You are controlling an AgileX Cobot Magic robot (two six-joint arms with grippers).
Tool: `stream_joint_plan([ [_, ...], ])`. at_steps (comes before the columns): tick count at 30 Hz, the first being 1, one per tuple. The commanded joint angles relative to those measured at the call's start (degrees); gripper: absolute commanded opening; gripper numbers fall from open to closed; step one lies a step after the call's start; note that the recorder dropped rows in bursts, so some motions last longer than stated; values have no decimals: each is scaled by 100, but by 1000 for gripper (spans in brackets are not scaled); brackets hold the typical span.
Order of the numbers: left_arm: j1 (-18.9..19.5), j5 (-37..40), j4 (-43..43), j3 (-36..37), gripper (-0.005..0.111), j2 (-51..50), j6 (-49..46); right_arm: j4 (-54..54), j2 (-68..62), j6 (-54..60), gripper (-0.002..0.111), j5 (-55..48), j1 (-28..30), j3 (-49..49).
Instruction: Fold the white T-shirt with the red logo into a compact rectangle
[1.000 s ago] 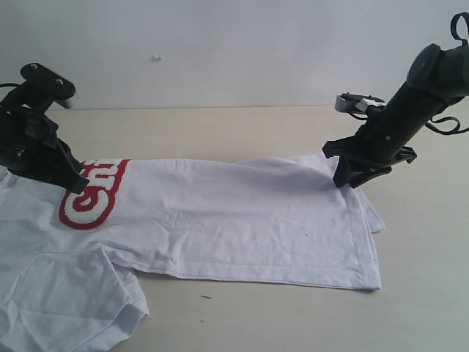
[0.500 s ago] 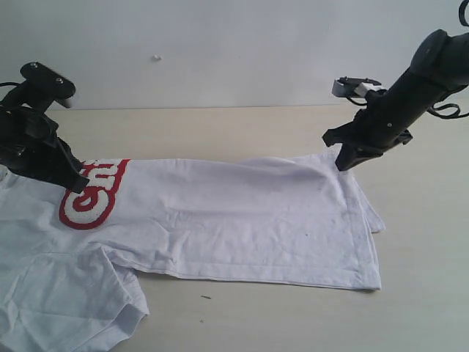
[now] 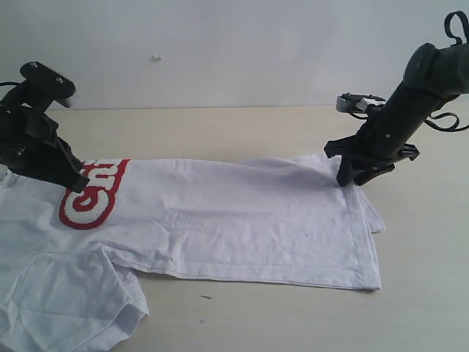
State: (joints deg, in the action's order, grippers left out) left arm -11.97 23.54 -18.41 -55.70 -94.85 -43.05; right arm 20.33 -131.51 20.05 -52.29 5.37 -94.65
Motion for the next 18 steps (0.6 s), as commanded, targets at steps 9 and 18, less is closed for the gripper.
stream_joint_plan([
  [9,-1,-81,-66,-28,0,-5,-36,3,172,-116,35,-51,-7,-57],
  [18,-1,-97,-66,-28,0,-5,-37,92,30,-105,35,-17,-7,-57],
])
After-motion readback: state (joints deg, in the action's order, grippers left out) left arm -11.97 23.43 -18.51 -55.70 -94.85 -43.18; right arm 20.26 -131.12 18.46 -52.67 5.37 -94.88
